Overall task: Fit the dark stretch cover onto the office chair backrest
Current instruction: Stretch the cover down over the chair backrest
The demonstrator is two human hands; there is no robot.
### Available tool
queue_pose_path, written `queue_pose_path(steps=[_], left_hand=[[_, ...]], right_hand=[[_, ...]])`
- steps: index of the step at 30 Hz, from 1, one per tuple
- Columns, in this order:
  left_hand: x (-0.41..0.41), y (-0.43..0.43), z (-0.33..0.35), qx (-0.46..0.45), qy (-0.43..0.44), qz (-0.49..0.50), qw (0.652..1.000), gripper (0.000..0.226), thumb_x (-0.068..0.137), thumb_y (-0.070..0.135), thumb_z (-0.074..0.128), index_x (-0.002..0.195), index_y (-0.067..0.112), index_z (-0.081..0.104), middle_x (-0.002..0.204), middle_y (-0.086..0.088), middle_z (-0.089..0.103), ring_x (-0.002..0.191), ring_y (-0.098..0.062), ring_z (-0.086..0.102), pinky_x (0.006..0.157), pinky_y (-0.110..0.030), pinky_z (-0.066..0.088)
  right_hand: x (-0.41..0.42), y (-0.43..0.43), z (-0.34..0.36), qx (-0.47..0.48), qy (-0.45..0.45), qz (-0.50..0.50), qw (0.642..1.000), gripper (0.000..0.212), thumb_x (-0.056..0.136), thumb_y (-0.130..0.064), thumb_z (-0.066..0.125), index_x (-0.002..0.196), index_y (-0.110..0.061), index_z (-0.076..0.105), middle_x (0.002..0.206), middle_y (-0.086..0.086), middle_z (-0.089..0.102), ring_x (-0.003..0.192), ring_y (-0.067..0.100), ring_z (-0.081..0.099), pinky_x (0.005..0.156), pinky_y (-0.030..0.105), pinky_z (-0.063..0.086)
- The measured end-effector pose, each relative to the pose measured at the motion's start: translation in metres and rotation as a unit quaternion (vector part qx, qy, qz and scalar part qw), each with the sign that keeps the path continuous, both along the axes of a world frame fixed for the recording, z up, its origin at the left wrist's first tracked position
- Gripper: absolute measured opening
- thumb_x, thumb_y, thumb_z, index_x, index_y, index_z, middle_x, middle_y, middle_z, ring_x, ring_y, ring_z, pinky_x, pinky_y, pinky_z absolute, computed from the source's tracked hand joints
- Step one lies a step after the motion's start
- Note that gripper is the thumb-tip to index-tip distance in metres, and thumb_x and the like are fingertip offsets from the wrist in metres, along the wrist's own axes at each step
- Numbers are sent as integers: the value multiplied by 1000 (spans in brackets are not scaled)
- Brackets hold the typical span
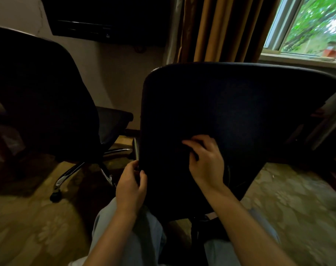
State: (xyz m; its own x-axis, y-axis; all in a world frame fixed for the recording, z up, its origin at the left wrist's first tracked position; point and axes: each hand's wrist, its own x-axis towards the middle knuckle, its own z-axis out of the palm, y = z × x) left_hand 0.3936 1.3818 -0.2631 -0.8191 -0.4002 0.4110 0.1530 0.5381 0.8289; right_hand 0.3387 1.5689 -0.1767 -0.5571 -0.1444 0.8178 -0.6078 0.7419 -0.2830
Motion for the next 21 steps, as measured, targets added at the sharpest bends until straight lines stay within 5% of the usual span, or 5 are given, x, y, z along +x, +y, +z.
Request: queue_pose_path(steps=[5, 10, 14, 21], left_hand=[[3, 0, 0, -10, 2, 13, 1000, 28, 94, 14, 54, 122, 10, 55, 100, 0, 63, 90, -15, 61, 73, -22, 46], [4, -1, -1, 4, -8, -1, 1000, 24, 96, 15, 52, 119, 14, 54, 97, 7, 60, 89, -8, 60, 71, -16, 45], [2, 1, 1, -3, -5, 12, 1000, 22, 96, 16, 52, 117, 15, 55, 97, 5, 62, 88, -10, 60, 72, -25, 50], [4, 1, 2, -14, 8, 21, 1000, 23, 96, 14, 51, 118, 14, 57, 99, 3, 62, 90, -12, 60, 73, -26, 50]], right_hand=[[9, 11, -23, 46, -85, 6, 995, 30, 74, -1, 66, 96, -19, 76, 101, 1, 65, 93, 23, 62, 63, 34, 57], [26, -8, 23, -43, -13, 48, 998, 27, 84, -17, 53, 102, -17, 73, 105, -1, 63, 98, 15, 57, 77, 22, 49], [25, -28, 44, -47, 30, 52, 997, 29, 86, -20, 52, 108, -16, 71, 111, 0, 61, 103, 14, 55, 82, 16, 46], [13, -19, -44, 67, -68, 20, 995, 32, 75, -25, 49, 94, -21, 75, 103, 1, 64, 93, 22, 62, 57, 26, 55]])
